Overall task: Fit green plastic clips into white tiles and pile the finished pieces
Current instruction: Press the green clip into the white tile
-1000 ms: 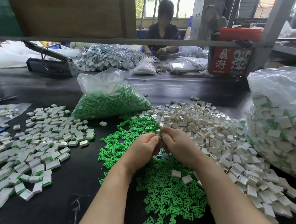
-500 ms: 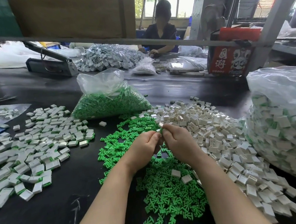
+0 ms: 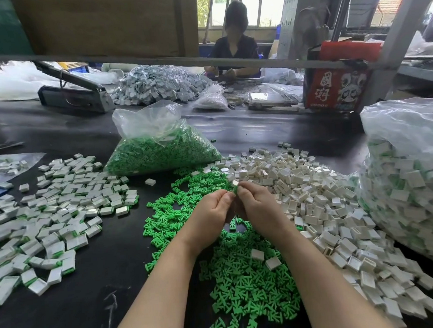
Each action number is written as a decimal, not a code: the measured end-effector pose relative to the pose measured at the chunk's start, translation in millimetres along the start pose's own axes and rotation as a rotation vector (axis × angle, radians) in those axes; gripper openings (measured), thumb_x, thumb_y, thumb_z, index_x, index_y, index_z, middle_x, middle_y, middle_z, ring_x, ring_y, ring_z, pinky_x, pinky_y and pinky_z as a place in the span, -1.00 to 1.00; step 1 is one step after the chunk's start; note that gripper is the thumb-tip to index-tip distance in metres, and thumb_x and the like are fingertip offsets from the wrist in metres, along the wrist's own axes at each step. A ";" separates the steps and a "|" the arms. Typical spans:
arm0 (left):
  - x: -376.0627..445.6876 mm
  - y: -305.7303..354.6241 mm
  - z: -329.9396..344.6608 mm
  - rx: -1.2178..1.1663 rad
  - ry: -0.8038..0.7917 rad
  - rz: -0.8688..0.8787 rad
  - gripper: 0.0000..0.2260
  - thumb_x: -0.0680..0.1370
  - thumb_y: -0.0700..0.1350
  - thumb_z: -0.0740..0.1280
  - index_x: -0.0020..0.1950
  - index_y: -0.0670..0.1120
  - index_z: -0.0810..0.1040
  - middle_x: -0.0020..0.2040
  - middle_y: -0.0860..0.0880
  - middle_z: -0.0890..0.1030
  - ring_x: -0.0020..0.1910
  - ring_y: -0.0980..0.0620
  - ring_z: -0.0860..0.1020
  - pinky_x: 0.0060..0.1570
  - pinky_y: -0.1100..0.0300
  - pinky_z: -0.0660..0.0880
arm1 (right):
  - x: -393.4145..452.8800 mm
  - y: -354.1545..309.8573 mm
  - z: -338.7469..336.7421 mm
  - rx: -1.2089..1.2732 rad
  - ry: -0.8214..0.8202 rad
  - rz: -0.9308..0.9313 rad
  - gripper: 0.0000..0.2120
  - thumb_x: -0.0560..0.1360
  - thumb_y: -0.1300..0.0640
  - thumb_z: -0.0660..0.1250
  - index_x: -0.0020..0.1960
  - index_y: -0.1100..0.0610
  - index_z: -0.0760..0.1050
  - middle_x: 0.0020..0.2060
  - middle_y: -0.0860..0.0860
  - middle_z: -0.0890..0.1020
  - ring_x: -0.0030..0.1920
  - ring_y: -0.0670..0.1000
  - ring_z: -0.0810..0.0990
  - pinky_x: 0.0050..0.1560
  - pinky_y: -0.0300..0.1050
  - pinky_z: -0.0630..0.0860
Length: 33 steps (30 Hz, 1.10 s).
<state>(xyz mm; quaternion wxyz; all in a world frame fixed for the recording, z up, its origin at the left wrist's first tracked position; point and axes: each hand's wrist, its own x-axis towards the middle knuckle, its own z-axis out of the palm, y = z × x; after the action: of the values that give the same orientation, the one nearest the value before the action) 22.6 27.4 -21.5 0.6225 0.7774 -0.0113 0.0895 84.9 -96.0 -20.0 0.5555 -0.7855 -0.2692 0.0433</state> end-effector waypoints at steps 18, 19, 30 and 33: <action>0.8 -2.9 -1.2 -0.089 -0.082 -0.058 -0.76 0.70 -0.11 0.12 -0.11 -0.12 0.45 -0.33 0.04 0.40 -0.33 0.09 0.32 -0.29 0.24 0.30 | -3.5 -4.9 -6.4 0.028 0.006 -0.022 -0.64 0.67 0.12 0.12 -0.30 0.13 0.34 -0.46 -0.01 0.37 -0.42 -0.03 0.30 -0.31 -0.05 0.26; 0.4 -2.3 -1.5 -0.074 -0.083 -0.053 -0.75 0.70 -0.10 0.12 -0.12 -0.12 0.44 -0.34 0.05 0.40 -0.35 0.10 0.33 -0.33 0.28 0.30 | -3.4 -4.3 -6.0 0.023 0.006 -0.027 -0.64 0.67 0.11 0.12 -0.30 0.12 0.35 -0.46 -0.03 0.36 -0.43 -0.05 0.29 -0.32 -0.06 0.26; -2.6 2.6 -1.1 -0.097 -0.063 -0.064 -0.74 0.70 -0.08 0.13 -0.03 -0.23 0.48 -0.23 -0.09 0.39 -0.23 -0.02 0.33 -0.18 0.10 0.33 | -1.5 2.7 1.1 0.021 0.054 -0.031 -0.65 0.67 0.08 0.13 -0.27 0.14 0.38 -0.45 -0.06 0.39 -0.40 -0.06 0.33 -0.31 -0.07 0.30; -3.5 4.4 -1.4 -0.118 -0.050 -0.069 -0.71 0.70 -0.08 0.14 0.02 -0.30 0.47 -0.17 -0.11 0.39 -0.16 -0.03 0.32 -0.14 0.06 0.32 | -0.6 3.0 1.5 0.012 0.057 -0.038 -0.65 0.66 0.07 0.14 -0.28 0.13 0.38 -0.44 -0.07 0.40 -0.40 -0.07 0.34 -0.31 -0.08 0.31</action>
<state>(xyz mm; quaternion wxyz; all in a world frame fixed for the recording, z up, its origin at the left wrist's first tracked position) 18.4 27.4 -17.5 0.6696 0.7412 -0.0054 0.0476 85.0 -95.7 -23.4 0.5682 -0.7779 -0.2679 0.0119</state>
